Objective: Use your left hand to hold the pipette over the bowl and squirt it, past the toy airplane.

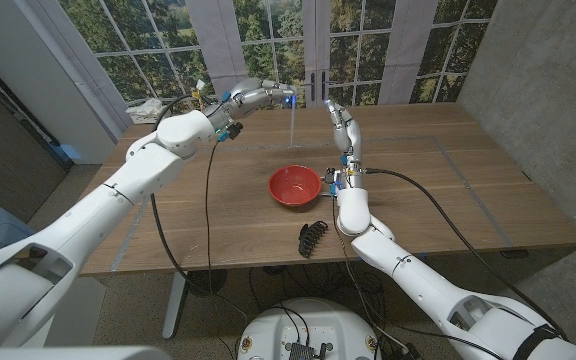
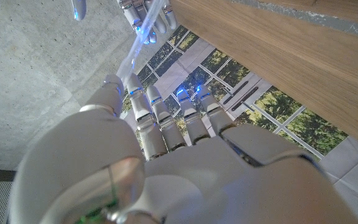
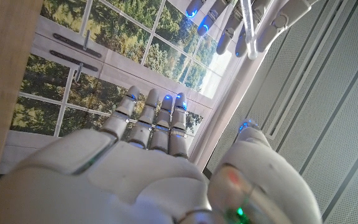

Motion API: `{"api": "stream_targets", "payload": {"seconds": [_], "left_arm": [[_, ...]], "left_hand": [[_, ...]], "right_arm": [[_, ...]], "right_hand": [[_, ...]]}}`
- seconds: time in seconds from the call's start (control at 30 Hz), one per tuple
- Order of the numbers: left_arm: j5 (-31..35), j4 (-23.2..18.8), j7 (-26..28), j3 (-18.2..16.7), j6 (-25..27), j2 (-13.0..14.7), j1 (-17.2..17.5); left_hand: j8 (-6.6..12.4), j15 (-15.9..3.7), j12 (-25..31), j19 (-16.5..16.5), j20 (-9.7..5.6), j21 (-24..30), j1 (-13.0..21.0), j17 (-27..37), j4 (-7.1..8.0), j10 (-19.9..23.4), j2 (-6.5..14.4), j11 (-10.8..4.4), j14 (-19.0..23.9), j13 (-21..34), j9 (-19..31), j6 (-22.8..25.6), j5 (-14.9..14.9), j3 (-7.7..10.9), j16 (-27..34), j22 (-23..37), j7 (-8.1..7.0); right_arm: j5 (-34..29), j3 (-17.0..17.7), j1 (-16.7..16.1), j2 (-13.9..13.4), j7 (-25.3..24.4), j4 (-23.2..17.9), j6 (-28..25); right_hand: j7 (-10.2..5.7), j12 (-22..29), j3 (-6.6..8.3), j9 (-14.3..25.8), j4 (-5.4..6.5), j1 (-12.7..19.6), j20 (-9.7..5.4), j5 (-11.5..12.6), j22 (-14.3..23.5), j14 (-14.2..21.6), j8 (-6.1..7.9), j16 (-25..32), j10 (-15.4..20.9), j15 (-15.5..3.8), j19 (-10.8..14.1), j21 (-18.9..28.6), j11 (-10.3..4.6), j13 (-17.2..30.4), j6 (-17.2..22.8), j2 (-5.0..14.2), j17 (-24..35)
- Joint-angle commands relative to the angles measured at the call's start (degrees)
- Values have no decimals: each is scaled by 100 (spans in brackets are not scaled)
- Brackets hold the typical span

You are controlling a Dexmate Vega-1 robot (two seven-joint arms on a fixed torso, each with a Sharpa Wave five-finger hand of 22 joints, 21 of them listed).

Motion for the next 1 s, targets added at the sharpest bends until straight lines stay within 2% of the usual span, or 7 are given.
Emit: {"api": "stream_targets", "payload": {"seconds": [0.03,0.4,0.53,0.6,0.67,1.0], "left_arm": [[294,-84,96,75,-130,-33,30],[457,-174,160,62,-207,-3,98],[563,-249,219,50,-204,47,139],[613,-282,250,43,-210,67,163],[711,-322,306,40,-223,96,187],[1490,-575,746,14,-423,249,358]], "left_hand": [[2,-646,-14,31,-27,4,-26,7,3,36,11,3,17,20,2,27,-36,25,-16,16,-62],[47,-668,0,36,-37,3,-8,5,-7,89,23,-4,36,22,2,207,-31,39,-11,16,-64],[45,-669,0,40,-40,3,-4,4,-11,95,24,-8,43,22,1,224,-31,42,-10,16,-73],[42,-672,-1,41,-41,4,-4,4,-11,95,22,-8,45,22,1,226,-32,42,-9,16,-75],[40,-675,0,44,-37,4,-5,3,-13,99,16,-9,49,22,1,228,-33,40,-9,15,-79],[14,-688,-4,47,-47,3,-5,3,-14,105,10,-11,53,22,0,212,-34,40,-9,15,-84]], "right_arm": [[899,473,-444,-2,809,-425,206],[1528,800,-668,161,1258,-499,625],[1890,875,-730,173,1535,-566,701],[1853,931,-776,158,1525,-655,621],[2057,953,-794,156,1687,-677,656],[2250,1156,-951,226,1885,-771,910]], "right_hand": [[30,-36,24,-3,-7,-24,19,-17,19,-23,-37,-7,23,18,-7,-12,18,-1,46,22,7],[43,-44,32,-18,-25,-52,32,-23,20,-55,-72,-29,44,42,-40,-22,21,-32,42,59,1],[41,-52,32,-22,-31,-65,37,-26,21,-56,-86,-34,37,33,-46,-24,21,-43,36,68,-1],[57,-56,32,-24,-34,-70,41,-27,21,-57,-94,-36,34,39,-47,-24,20,-48,30,71,-2],[56,-60,32,-27,-41,-76,44,-28,21,-66,-104,-42,32,35,-51,-25,17,-55,22,75,-3],[57,-84,35,-38,-74,-95,56,-32,22,-84,-143,-60,7,48,-74,-32,21,-85,8,88,-11]]}}
